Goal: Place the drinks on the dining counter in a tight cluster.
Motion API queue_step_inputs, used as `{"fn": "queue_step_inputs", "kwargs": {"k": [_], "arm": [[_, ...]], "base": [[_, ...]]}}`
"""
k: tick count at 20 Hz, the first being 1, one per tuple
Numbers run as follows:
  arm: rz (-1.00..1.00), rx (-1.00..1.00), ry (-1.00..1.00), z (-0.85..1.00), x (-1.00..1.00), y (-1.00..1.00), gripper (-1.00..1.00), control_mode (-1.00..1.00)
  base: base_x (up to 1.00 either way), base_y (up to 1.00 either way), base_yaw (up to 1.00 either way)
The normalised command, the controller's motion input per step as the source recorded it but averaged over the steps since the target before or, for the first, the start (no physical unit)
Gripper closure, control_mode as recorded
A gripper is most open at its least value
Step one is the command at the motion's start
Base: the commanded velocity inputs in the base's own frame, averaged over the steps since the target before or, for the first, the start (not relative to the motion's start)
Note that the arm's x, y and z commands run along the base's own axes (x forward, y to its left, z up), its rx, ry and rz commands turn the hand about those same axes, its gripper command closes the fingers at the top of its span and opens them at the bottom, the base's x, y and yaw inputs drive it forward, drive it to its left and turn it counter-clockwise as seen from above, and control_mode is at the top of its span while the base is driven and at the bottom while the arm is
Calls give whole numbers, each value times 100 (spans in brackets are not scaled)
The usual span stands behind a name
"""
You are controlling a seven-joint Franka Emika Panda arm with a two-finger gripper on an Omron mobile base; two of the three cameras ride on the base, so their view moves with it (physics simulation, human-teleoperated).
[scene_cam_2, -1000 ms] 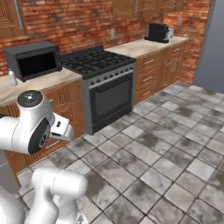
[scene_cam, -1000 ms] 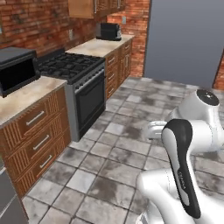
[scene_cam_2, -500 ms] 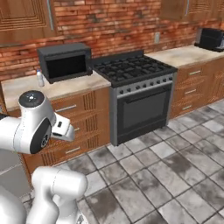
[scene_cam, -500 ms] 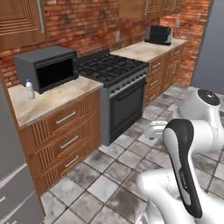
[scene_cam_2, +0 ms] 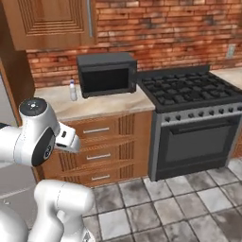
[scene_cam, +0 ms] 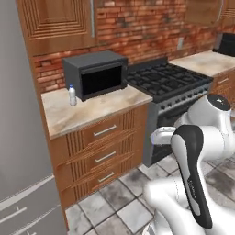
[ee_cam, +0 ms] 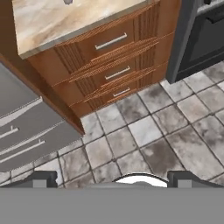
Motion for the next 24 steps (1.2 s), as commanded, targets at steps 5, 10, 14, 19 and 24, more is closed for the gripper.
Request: {"fn": "queue_step_inputs", "kwargs": {"k": [5, 10, 14, 19, 24], "arm": [[0, 0, 0, 0, 0, 0, -100, 100], [0, 0, 0, 0, 0, 0, -100, 100], [0, 0, 0, 0, 0, 0, -100, 100], [0, 0, 0, 0, 0, 0, -100, 100], [0, 0, 0, 0, 0, 0, -100, 100]], "base": [[100, -24, 45], [100, -28, 45], [95, -32, 43], [69, -37, 41], [63, 8, 14]]}}
